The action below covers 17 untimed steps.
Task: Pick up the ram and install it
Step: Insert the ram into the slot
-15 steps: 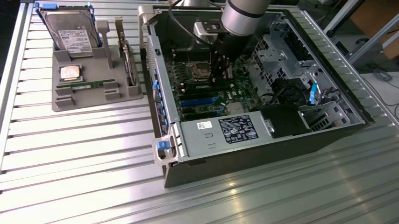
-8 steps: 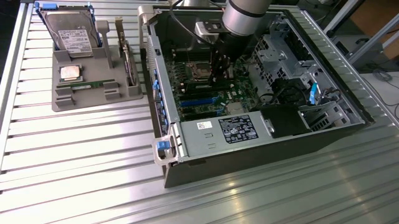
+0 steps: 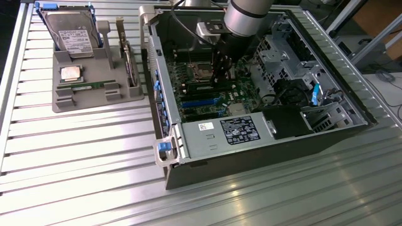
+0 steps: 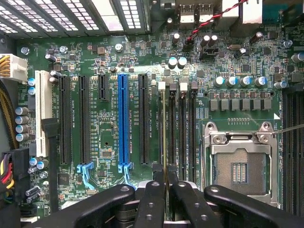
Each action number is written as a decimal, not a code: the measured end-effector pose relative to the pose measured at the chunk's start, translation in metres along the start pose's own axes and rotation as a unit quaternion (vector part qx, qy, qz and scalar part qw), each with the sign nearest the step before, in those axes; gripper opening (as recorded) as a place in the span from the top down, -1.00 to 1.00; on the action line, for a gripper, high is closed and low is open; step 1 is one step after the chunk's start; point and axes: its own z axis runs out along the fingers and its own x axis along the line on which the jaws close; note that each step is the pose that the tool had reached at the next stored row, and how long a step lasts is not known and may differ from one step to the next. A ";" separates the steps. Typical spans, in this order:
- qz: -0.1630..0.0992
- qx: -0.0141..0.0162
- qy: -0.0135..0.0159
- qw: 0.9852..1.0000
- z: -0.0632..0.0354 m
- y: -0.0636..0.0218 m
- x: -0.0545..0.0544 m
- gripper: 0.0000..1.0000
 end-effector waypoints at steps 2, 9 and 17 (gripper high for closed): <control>0.000 0.000 0.000 1.000 0.0000 0.0000 0.000 0.70; 0.000 0.000 0.000 1.000 -0.0121 0.0007 0.000 0.58; 0.000 -0.011 0.001 1.000 -0.0176 -0.0253 -0.002 0.79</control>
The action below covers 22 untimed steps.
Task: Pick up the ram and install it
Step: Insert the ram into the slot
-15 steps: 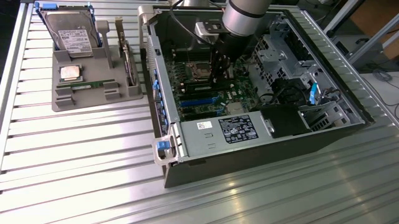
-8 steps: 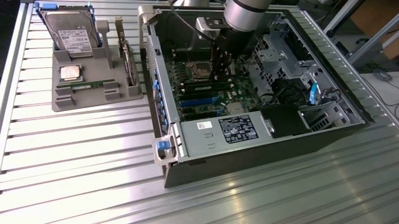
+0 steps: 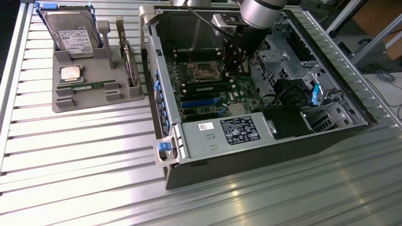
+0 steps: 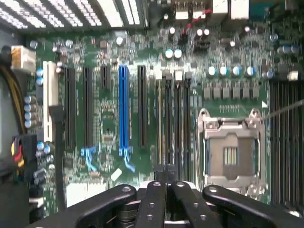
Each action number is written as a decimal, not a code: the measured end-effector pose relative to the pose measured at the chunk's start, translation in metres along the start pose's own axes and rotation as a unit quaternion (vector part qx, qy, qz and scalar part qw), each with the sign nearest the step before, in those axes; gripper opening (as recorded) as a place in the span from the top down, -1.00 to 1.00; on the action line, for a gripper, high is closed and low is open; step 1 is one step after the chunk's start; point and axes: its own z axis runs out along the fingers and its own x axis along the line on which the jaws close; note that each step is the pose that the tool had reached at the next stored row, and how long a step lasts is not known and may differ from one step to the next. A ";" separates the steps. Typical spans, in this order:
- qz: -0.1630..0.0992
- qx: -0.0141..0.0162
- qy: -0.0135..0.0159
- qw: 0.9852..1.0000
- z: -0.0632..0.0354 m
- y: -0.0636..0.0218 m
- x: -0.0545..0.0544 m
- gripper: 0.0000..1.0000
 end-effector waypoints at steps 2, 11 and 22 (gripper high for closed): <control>0.000 -0.006 0.000 1.000 -0.0015 -0.0218 0.000 0.79; 0.000 -0.009 0.000 1.000 -0.0287 -0.0583 0.000 0.79; 0.001 0.030 -0.001 1.000 -0.0376 -0.0591 0.001 0.79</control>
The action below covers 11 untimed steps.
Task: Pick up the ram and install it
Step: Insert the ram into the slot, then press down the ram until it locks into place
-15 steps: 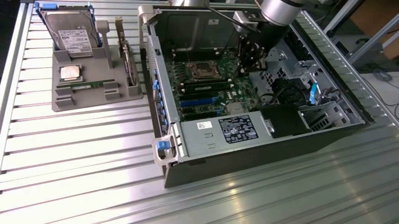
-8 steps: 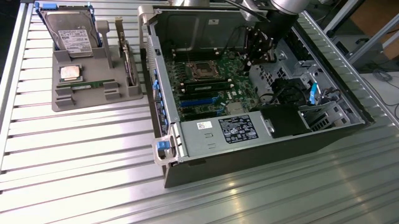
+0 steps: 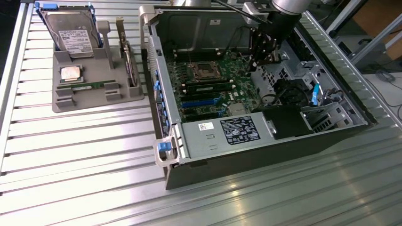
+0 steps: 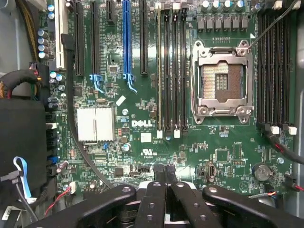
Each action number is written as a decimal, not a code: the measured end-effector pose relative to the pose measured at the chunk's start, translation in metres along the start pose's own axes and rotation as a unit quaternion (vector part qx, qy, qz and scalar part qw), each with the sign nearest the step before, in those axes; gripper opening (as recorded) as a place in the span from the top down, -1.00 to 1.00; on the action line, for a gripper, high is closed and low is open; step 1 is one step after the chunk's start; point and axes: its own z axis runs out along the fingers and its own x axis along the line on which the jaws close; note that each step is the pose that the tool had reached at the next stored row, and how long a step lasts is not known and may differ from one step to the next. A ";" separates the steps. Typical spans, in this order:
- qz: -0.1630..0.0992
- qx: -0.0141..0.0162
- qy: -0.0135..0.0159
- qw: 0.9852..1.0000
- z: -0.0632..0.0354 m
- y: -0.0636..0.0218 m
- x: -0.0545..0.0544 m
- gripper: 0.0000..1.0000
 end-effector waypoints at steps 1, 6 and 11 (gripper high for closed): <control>0.000 0.000 0.000 1.000 0.0000 0.0000 0.000 0.79; 0.000 0.000 0.000 1.000 -0.0176 0.0005 0.001 0.79; 0.000 0.000 0.000 1.000 -0.0176 0.0005 0.001 0.79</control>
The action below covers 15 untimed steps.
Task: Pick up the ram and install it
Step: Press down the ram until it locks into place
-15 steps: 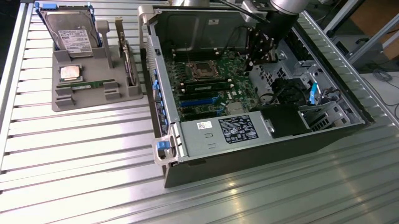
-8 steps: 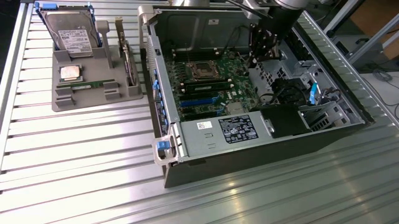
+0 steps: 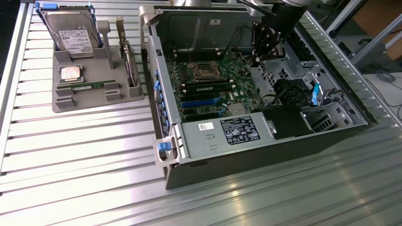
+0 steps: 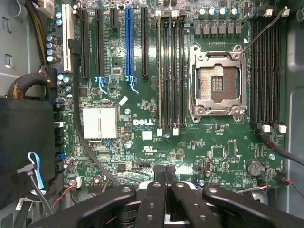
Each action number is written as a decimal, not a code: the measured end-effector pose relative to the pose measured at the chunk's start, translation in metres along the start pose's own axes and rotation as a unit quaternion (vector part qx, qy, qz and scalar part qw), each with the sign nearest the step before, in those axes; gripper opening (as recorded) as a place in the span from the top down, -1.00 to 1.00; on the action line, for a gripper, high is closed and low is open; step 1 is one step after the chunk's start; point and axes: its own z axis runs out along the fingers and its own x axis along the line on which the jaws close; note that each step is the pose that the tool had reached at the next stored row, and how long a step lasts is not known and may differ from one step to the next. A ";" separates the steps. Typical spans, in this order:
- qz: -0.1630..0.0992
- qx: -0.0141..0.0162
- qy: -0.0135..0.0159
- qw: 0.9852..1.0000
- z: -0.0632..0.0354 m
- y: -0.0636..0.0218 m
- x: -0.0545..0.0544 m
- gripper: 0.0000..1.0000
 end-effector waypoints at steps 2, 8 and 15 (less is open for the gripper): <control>0.000 0.000 0.000 1.000 0.0001 0.0023 0.000 0.79; 0.001 0.000 0.000 1.000 0.0162 0.0253 0.000 0.79; 0.001 0.000 0.000 1.000 0.0348 0.0407 -0.001 0.79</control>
